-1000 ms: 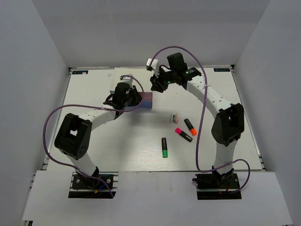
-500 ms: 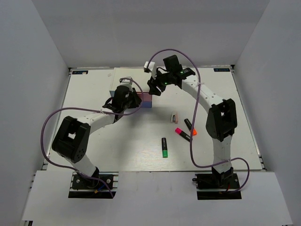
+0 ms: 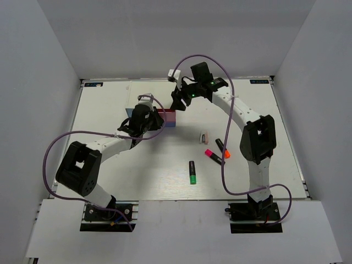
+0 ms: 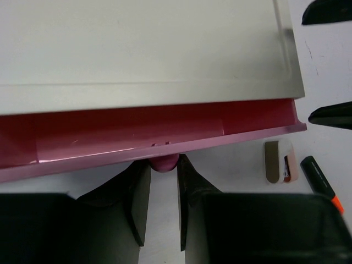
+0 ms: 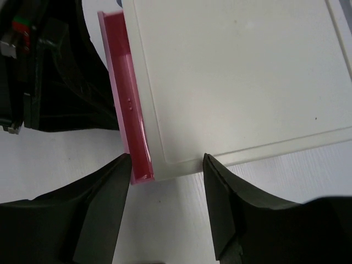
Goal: Sort the stationery into containers
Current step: Open the drawer in the storage box.
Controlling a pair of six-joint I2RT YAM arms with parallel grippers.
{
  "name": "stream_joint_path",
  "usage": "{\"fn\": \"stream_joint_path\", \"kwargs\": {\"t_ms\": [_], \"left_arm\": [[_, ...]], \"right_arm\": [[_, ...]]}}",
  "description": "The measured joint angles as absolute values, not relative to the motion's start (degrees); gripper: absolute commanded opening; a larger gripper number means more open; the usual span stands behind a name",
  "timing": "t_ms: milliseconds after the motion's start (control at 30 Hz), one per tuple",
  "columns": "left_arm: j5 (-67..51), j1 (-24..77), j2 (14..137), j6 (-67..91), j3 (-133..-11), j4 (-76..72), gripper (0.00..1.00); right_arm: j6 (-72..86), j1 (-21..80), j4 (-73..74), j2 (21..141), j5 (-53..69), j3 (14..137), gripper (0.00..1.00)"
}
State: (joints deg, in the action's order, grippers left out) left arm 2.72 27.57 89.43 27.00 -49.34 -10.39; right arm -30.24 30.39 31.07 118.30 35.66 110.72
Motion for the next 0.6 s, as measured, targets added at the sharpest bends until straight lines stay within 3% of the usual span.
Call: {"fn": "stream_joint_path", "kwargs": {"t_ms": [267, 600], "left_arm": [[2.52, 28.14, 88.49, 27.03, -49.01, -9.23, 0.17], [1.87, 29.15, 81.93, 27.83, -43.97, -6.61, 0.17]], "right_arm": [[-30.20, 30.17, 27.66, 116.95, 39.51, 109.71, 0.63], [-28.40, 30.28, 24.29, 116.95, 33.30, 109.71, 0.65]]}}
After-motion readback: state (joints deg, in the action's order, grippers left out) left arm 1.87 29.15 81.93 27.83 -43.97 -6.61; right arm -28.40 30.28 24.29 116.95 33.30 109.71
